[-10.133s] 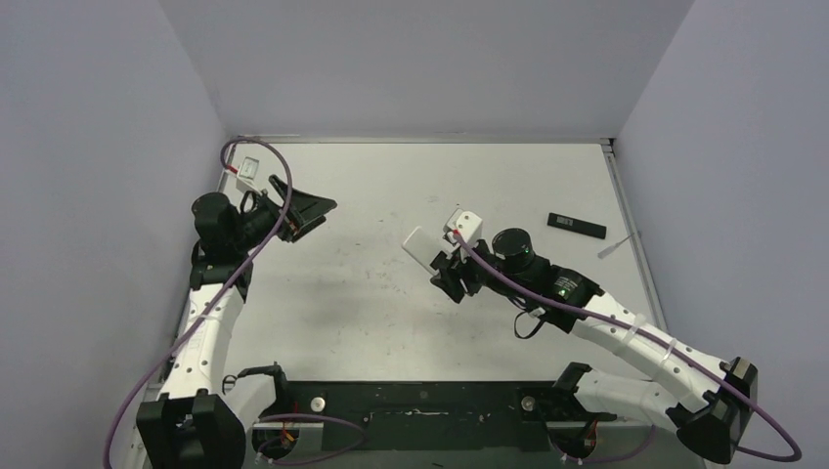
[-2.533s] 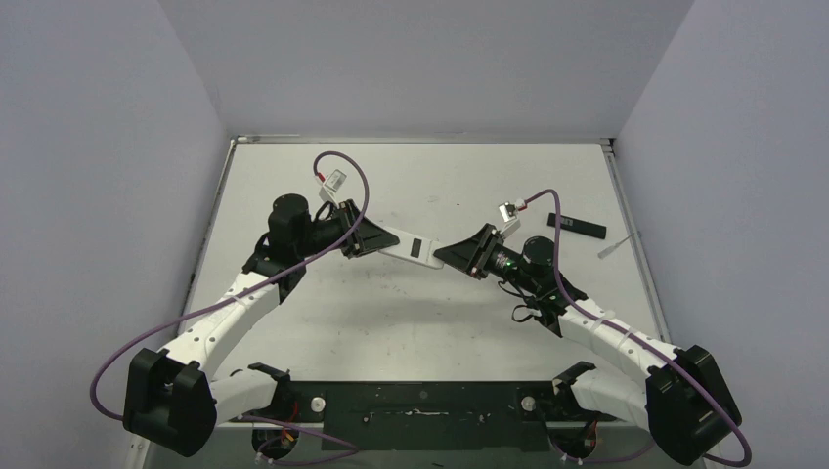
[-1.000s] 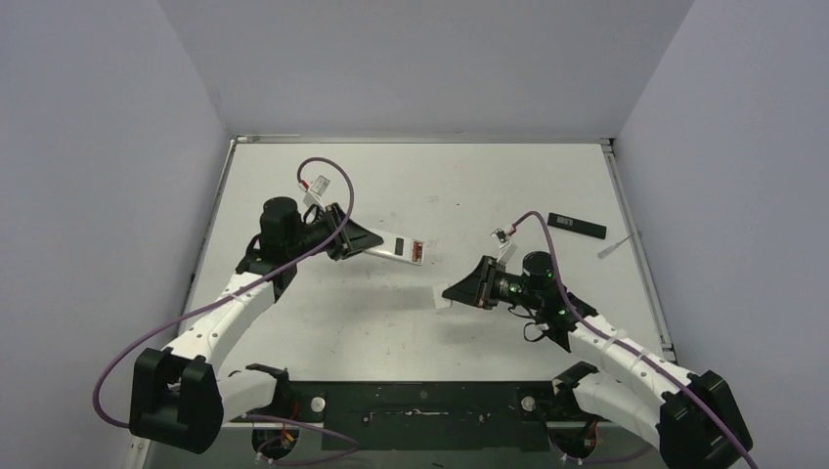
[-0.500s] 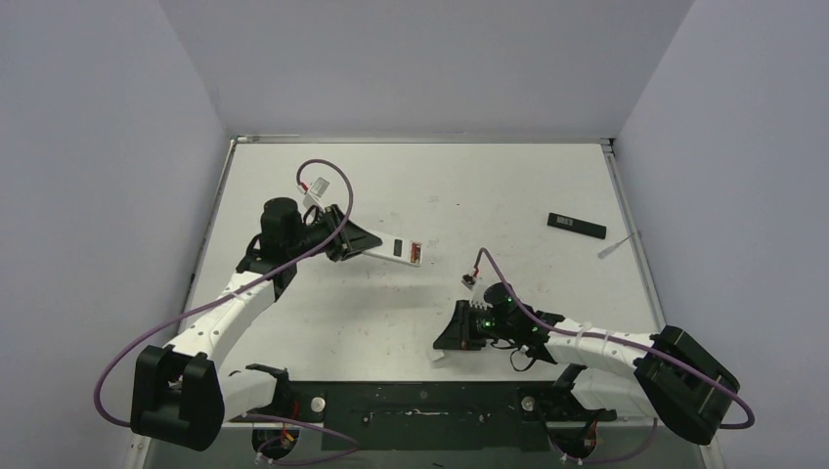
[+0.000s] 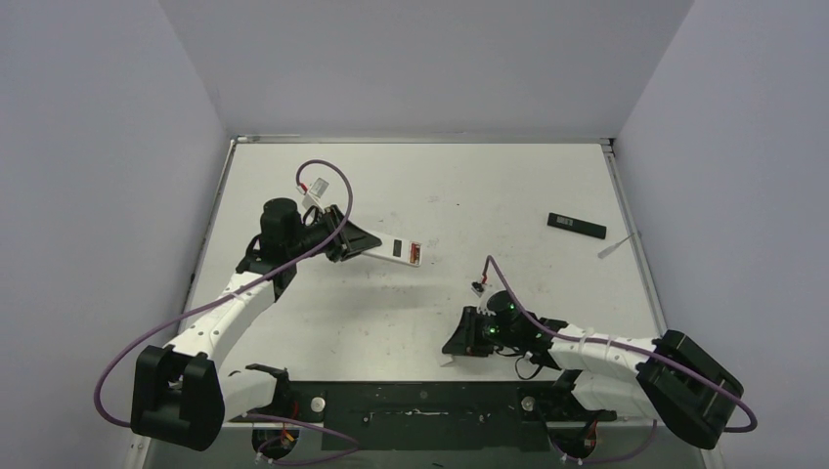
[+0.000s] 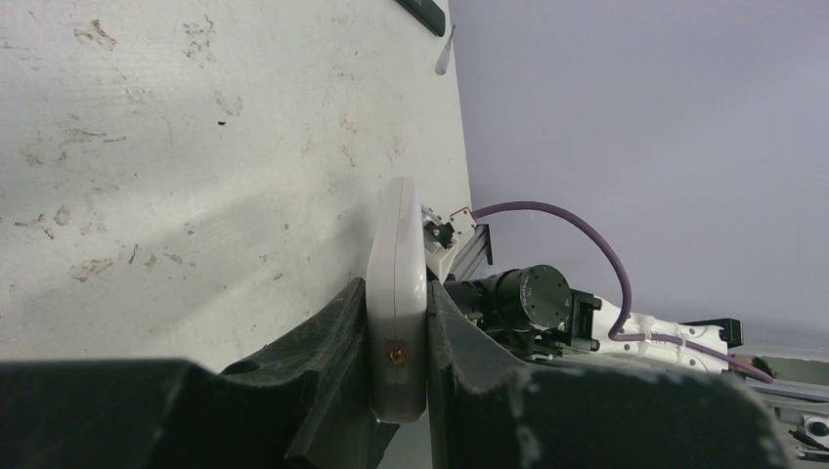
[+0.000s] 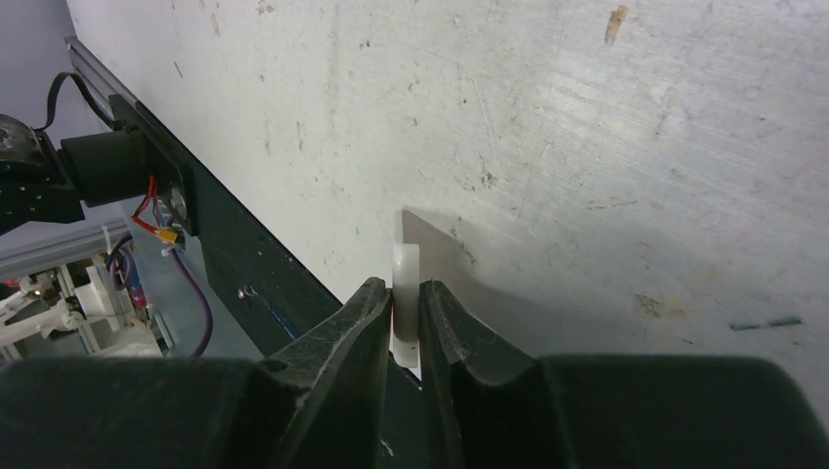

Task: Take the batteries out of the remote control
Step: Place the battery cover at the center of the board, then place the remote control at the center of the board.

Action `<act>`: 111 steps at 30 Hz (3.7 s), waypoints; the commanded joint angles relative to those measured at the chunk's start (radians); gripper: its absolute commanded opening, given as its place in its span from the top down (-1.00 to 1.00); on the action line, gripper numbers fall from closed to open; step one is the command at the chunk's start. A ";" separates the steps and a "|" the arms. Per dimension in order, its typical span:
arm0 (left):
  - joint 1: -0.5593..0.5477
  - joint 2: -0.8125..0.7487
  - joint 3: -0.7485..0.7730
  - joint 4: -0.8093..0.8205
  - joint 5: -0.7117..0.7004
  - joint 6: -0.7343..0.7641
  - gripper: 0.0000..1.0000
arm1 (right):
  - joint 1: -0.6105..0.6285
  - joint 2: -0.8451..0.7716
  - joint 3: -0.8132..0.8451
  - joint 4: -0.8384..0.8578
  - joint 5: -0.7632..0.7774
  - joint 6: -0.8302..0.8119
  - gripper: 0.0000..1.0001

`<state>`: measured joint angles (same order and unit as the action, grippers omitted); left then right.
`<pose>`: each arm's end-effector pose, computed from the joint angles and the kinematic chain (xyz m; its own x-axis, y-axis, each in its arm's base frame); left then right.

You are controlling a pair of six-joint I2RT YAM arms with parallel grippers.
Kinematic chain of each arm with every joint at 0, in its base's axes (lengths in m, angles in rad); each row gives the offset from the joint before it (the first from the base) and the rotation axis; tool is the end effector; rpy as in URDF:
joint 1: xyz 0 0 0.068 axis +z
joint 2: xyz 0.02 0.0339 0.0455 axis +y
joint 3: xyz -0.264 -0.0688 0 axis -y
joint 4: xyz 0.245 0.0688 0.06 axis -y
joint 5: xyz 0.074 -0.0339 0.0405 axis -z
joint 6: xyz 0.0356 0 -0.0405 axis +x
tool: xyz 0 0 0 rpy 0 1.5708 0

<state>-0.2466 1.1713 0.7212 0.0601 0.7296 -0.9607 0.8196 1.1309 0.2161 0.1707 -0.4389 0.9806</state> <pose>0.2434 -0.0857 0.2659 -0.8504 -0.4160 -0.3222 0.1446 0.4040 -0.9032 0.1136 0.1439 0.1229 -0.9842 0.0480 -0.1703 -0.1029 0.6280 0.7714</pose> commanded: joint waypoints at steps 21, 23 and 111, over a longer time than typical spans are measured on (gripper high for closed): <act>0.003 0.029 0.003 0.030 0.061 0.040 1.00 | 0.007 -0.231 0.249 -0.431 0.290 -0.253 -0.42; -0.002 0.046 0.009 0.019 0.085 0.055 1.00 | 0.007 -0.265 0.287 -0.394 0.305 -0.328 -0.51; 0.086 -0.248 0.000 -0.428 -0.537 0.072 -0.93 | 0.322 0.509 0.720 -0.571 0.681 -0.007 0.73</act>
<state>-0.1707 0.9234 0.7238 -0.4145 0.1699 -0.8738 1.1461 1.6287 0.8940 -0.3878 0.2207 0.9588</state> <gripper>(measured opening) 0.968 0.563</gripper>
